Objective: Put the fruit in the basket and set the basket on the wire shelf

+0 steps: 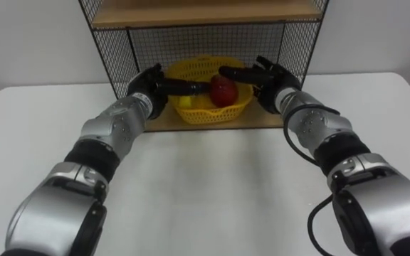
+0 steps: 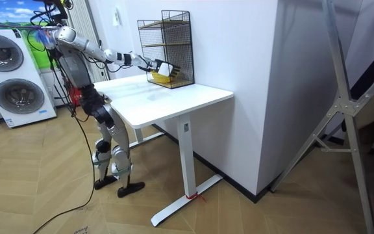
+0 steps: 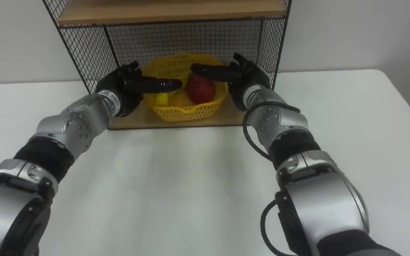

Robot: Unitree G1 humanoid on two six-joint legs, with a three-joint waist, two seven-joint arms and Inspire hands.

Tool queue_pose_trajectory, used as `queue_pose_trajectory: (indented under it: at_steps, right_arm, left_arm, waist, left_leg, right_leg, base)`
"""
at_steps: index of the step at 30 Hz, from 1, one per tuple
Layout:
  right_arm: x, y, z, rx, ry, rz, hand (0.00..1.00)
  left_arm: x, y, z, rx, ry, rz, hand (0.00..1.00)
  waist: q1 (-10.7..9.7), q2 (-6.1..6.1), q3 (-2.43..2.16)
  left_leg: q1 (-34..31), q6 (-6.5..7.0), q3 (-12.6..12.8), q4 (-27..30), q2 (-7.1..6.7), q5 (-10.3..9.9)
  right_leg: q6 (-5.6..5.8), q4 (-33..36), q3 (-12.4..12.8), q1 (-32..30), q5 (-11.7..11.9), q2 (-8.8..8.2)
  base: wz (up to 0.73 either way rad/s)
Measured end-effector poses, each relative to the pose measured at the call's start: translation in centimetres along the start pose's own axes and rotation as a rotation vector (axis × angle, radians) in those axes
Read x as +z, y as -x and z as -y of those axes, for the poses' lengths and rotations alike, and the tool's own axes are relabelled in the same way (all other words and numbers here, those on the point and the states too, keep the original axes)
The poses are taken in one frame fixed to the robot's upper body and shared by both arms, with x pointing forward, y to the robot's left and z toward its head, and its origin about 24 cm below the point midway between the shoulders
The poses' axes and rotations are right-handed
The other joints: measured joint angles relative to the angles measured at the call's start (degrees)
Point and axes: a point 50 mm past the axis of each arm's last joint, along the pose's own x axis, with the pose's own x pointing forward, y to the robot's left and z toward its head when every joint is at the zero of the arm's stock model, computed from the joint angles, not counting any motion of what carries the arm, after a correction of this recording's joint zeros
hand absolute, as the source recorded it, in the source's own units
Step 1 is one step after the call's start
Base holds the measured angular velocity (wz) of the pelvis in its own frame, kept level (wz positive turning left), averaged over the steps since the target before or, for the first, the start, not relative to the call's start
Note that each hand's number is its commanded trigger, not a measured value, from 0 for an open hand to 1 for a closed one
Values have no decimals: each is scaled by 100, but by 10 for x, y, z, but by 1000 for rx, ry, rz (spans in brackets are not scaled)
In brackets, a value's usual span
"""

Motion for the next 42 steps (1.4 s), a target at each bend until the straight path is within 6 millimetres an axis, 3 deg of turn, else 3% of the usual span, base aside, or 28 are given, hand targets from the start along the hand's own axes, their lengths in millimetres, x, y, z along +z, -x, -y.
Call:
queue_pose_trajectory:
  at_steps: [7, 8, 9, 13, 26, 32, 39, 42]
  right_arm:
    - [-2, 0, -1, 30, 36, -1, 0]
    - [-3, 0, 0, 32, 48, -1, 0]
    - [-4, 0, 2, 31, 66, 3, 0]
    - [-11, 1, 6, 30, 71, -6, 0]
    - [5, 3, -1, 82, 108, 59, 0]
    - [16, 12, 6, 95, 144, 140, 0]
    - [11, 29, 9, 107, 262, 227, 0]
    - [3, 39, 11, 117, 260, 249, 0]
  left_arm:
    - [4, 1, -3, 4, -1, 23, 0]
    - [4, 1, -4, 6, -3, 24, 0]
    - [6, 1, -5, 6, -4, 31, 0]
    - [9, 1, -5, -3, -7, 47, 0]
    - [30, 6, 0, -44, -41, 138, 0]
    - [32, 17, -18, -29, -35, 199, 0]
    - [26, 31, -21, -53, -61, 255, 0]
    - [15, 39, -23, -56, -55, 263, 0]
  waist:
    - [8, -19, -55]
    - [9, -14, -122]
    - [8, -13, -145]
    - [11, -10, -163]
    - [1, -3, -166]
    - [27, -26, -161]
    - [148, -227, -160]
    - [140, -243, -159]
  left_leg:
    - [59, 24, -1, 0, -19, 23]
    - [57, 27, -1, 0, -21, 29]
    - [83, 28, -2, -6, -21, 41]
    - [169, 33, 22, -67, -25, 47]
    - [198, 36, 142, -193, 4, 68]
    - [143, 56, 180, -209, -22, 89]
    - [94, 43, 191, -215, -13, 97]
    - [136, 43, 195, -249, -11, 97]
  right_leg:
    - [17, -106, 8, 114, 96, -7]
    - [18, -147, 12, 124, 124, -2]
    - [21, -198, 11, 171, 156, 5]
    - [35, -285, 64, 282, 185, 27]
    - [22, -387, 146, 266, 286, 84]
    - [43, -334, 162, 122, 266, 57]
    - [36, -306, 159, 58, 230, 58]
    - [47, -368, 159, 111, 241, 65]
  base:
    - [0]
    - [0]
    - [0]
    - [-2]
    - [-5]
    - [-2]
    - [-1]
    - [0]
